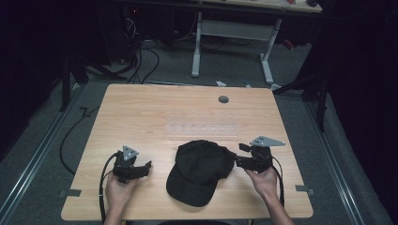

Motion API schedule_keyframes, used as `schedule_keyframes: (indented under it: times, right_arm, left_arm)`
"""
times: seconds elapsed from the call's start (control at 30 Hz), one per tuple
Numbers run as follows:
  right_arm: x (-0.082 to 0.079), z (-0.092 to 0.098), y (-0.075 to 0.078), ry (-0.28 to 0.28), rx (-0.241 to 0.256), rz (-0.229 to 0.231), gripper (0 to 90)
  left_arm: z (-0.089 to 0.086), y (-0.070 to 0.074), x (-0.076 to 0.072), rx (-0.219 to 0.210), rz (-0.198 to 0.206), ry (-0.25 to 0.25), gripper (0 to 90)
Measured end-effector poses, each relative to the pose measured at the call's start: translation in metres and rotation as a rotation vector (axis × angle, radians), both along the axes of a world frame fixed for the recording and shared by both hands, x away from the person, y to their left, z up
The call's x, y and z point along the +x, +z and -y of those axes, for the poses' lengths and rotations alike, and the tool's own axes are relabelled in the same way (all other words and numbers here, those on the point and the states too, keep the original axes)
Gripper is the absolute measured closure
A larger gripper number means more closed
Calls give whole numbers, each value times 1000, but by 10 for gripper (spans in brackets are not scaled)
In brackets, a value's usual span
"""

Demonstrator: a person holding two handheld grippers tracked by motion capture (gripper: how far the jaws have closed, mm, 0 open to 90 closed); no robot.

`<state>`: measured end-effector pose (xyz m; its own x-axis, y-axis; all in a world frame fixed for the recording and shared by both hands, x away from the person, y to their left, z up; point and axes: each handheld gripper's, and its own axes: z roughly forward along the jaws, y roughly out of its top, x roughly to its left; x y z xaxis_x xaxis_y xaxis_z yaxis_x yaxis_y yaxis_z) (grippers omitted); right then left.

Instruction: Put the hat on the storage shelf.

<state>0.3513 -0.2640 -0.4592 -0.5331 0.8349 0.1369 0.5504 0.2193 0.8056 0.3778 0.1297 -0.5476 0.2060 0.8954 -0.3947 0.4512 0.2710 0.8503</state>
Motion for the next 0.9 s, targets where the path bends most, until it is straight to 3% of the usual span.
schedule_keyframes:
  times: [0.3,0.9]
  right_arm:
    - [17,-18,2,39,15,-32,385]
    - [49,-50,-6,86,-34,-91,367]
  left_arm:
    - [0,0,0,0,0,0,226]
    - [0,0,0,2,-2,-1,225]
